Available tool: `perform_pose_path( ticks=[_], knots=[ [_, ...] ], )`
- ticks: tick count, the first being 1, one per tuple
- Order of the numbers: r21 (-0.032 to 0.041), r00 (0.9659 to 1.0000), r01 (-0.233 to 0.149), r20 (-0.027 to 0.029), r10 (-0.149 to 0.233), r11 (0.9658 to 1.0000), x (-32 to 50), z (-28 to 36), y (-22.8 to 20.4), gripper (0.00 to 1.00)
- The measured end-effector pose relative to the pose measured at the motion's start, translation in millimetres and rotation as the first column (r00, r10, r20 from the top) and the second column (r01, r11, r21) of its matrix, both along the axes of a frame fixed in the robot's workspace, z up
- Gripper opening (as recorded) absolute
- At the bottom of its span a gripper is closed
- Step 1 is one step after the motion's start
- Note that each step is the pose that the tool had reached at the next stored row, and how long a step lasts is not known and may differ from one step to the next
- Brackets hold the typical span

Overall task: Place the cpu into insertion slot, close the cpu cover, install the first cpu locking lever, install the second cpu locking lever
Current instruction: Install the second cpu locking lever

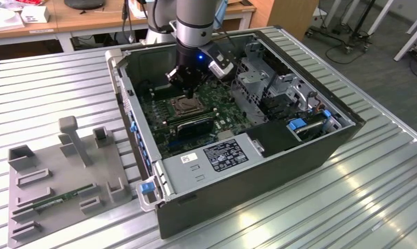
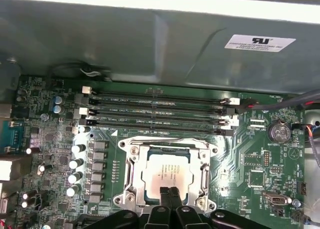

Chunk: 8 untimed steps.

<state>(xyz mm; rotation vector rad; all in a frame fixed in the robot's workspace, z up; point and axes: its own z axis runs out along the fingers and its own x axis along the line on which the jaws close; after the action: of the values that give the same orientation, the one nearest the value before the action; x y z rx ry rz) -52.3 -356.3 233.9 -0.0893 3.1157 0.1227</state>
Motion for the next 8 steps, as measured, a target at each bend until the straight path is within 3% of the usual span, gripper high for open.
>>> perform_pose_path(
  ticks=[8],
  knots=[
    [-0.0001, 1.0, 0.0, 0.0, 0.0, 1.0, 0.0, 0.6, -2.1, 0.11]
  ],
)
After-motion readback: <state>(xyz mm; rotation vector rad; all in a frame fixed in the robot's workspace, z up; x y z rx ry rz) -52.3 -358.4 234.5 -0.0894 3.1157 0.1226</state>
